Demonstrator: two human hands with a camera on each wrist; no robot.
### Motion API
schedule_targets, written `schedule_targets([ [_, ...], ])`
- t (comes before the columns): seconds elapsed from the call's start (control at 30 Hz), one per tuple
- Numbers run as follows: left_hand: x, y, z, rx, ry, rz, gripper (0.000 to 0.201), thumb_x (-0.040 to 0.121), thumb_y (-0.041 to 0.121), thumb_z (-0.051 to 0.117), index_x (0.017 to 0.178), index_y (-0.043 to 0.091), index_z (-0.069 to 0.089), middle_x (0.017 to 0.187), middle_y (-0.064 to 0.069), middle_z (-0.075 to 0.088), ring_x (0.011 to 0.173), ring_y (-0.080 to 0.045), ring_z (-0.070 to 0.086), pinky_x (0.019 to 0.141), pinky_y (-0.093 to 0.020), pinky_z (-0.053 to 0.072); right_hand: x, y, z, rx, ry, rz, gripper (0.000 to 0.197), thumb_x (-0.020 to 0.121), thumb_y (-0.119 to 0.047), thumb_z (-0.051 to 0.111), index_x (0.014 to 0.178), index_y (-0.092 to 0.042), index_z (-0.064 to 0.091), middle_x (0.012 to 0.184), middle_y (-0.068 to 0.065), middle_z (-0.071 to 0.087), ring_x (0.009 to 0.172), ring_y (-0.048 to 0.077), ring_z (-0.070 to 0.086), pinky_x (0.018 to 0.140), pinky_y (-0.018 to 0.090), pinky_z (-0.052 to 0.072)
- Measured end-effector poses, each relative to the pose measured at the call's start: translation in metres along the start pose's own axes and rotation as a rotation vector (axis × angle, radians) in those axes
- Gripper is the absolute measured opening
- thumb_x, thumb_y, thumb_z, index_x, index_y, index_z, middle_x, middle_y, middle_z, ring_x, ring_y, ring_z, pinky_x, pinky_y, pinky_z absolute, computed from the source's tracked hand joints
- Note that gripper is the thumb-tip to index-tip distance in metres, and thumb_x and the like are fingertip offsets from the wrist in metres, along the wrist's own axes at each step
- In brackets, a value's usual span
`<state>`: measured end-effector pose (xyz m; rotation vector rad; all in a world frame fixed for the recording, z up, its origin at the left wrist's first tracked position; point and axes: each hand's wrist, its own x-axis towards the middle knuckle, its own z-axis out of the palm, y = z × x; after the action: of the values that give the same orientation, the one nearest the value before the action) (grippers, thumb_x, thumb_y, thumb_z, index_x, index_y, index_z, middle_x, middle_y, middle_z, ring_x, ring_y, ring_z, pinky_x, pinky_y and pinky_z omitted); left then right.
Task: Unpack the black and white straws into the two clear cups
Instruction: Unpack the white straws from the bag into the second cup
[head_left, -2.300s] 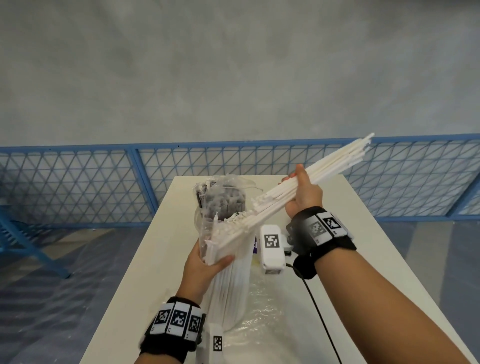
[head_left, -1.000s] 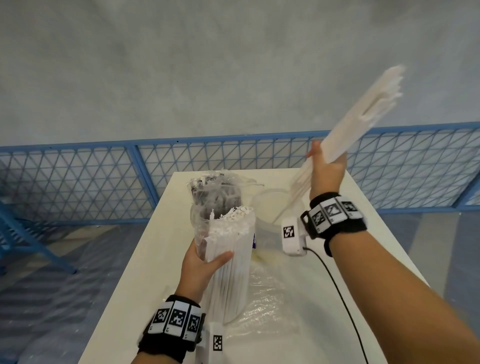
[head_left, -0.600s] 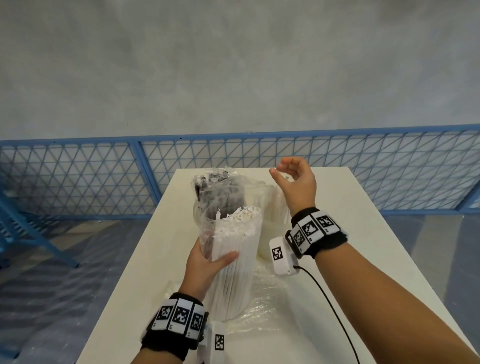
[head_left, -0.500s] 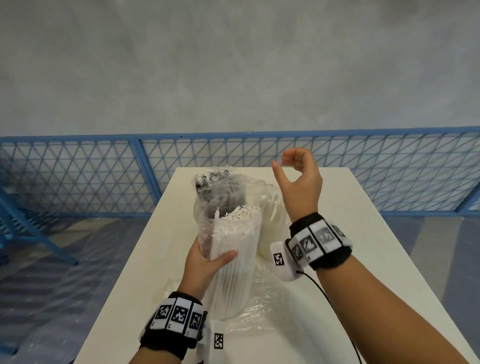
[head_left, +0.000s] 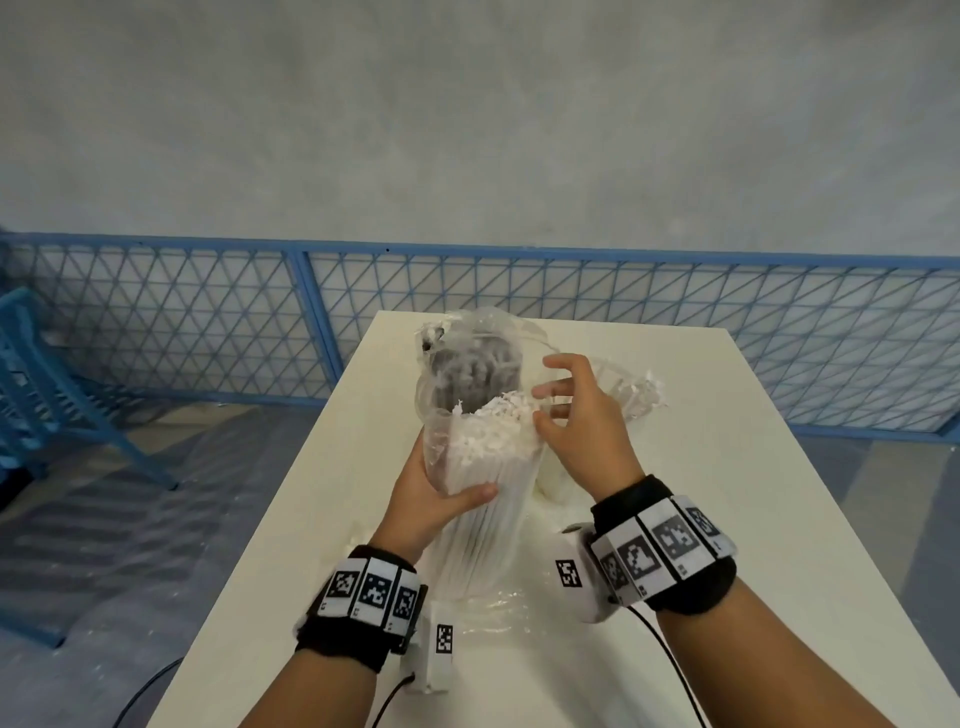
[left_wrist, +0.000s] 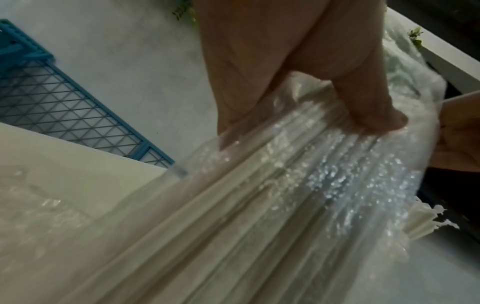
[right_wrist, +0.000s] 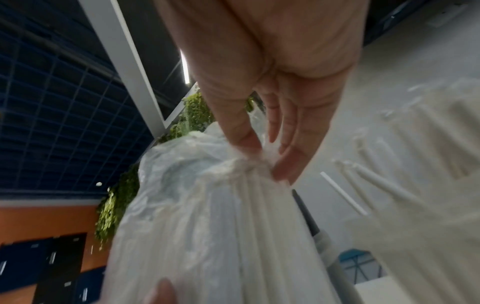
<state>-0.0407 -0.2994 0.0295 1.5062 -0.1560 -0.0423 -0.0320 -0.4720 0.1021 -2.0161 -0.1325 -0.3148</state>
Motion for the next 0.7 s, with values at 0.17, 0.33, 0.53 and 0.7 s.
schedule_targets([
  [0.17, 0.002, 0.002, -0.001, 0.040, 0.028, 0.019, 0.093, 0.049, 0.004, 0.090, 0.129, 0.016, 0.044, 0.120, 0.007, 0.061, 0.107, 0.006, 0.059, 0.084, -0.013, 0.050, -0.005, -0.005, 0.008, 0.243, -0.054, -0.005, 0.052, 0.078, 0.009, 0.060, 0.114, -0.027, 0.047, 0.088, -0.003, 0.060, 0.075, 0.018, 0.066, 0.067, 0.024, 0.053],
  [0.33, 0.004, -0.001, -0.012, -0.032, 0.112, -0.027, 0.080, 0.053, 0.018, 0.088, 0.125, 0.008, 0.054, 0.119, -0.006, 0.067, 0.113, -0.019, 0.062, 0.096, -0.035, 0.051, -0.010, -0.007, 0.004, 0.108, 0.304, -0.177, 0.039, 0.081, -0.011, 0.067, 0.111, -0.027, 0.048, 0.102, -0.005, 0.047, 0.082, 0.006, 0.052, 0.066, 0.011, 0.044],
  [0.53, 0.006, -0.002, -0.016, -0.020, 0.080, -0.027, 0.080, 0.053, 0.019, 0.088, 0.125, 0.009, 0.054, 0.120, -0.009, 0.066, 0.114, -0.022, 0.062, 0.098, -0.045, 0.049, -0.021, 0.005, 0.016, -0.201, -0.061, -0.149, 0.028, 0.090, -0.044, 0.049, 0.101, -0.023, 0.063, 0.126, -0.001, 0.035, 0.090, 0.011, 0.056, 0.083, 0.024, 0.049],
  [0.7, 0.006, -0.005, -0.013, 0.029, 0.052, -0.049, 0.102, 0.043, 0.023, 0.091, 0.132, 0.014, 0.043, 0.127, -0.004, 0.061, 0.120, -0.016, 0.057, 0.097, -0.037, 0.050, -0.022, 0.003, 0.023, 0.196, -0.040, 0.123, 0.020, 0.090, -0.025, 0.056, 0.074, -0.013, 0.057, 0.103, 0.011, 0.060, 0.089, 0.019, 0.060, 0.074, 0.040, 0.057],
])
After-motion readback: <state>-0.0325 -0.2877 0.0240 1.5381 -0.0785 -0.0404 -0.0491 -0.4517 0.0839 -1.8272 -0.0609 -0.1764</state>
